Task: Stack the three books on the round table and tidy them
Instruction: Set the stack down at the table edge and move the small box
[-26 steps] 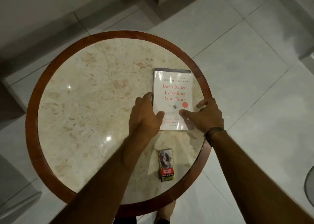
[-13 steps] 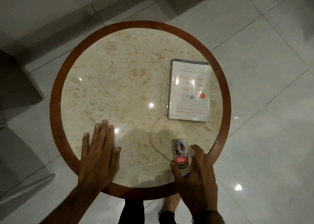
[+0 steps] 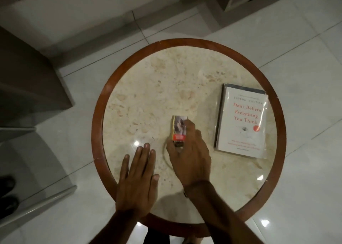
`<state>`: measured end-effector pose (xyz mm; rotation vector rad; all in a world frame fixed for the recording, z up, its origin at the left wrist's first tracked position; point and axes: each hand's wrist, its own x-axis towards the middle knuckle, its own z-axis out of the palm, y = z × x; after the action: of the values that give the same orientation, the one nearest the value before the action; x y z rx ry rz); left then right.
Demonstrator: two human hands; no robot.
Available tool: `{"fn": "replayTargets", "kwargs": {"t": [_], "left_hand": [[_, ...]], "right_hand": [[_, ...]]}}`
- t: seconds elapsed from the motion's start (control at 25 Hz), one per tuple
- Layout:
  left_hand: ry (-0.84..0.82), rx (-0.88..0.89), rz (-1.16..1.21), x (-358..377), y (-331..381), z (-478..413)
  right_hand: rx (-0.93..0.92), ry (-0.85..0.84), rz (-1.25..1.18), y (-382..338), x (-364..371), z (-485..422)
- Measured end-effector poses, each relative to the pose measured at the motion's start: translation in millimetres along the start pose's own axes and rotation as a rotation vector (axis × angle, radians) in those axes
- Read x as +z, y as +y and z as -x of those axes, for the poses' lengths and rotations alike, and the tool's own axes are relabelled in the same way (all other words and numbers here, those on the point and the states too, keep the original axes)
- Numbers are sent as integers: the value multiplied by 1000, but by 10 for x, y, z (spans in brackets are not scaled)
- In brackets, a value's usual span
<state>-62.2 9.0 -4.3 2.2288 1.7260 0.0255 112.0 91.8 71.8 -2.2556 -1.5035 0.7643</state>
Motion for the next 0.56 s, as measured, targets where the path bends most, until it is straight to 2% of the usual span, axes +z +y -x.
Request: {"fn": "replayTargets", "kwargs": {"t": [0.2,0.56], "left_hand": [[-43,-35,-6,6,-38,-70],[-18,8,-27,92,-41,-18]], "right_hand": [[-41,-12,103,-575,361,-602],[-50,7,176,-595,496,-639]]}}
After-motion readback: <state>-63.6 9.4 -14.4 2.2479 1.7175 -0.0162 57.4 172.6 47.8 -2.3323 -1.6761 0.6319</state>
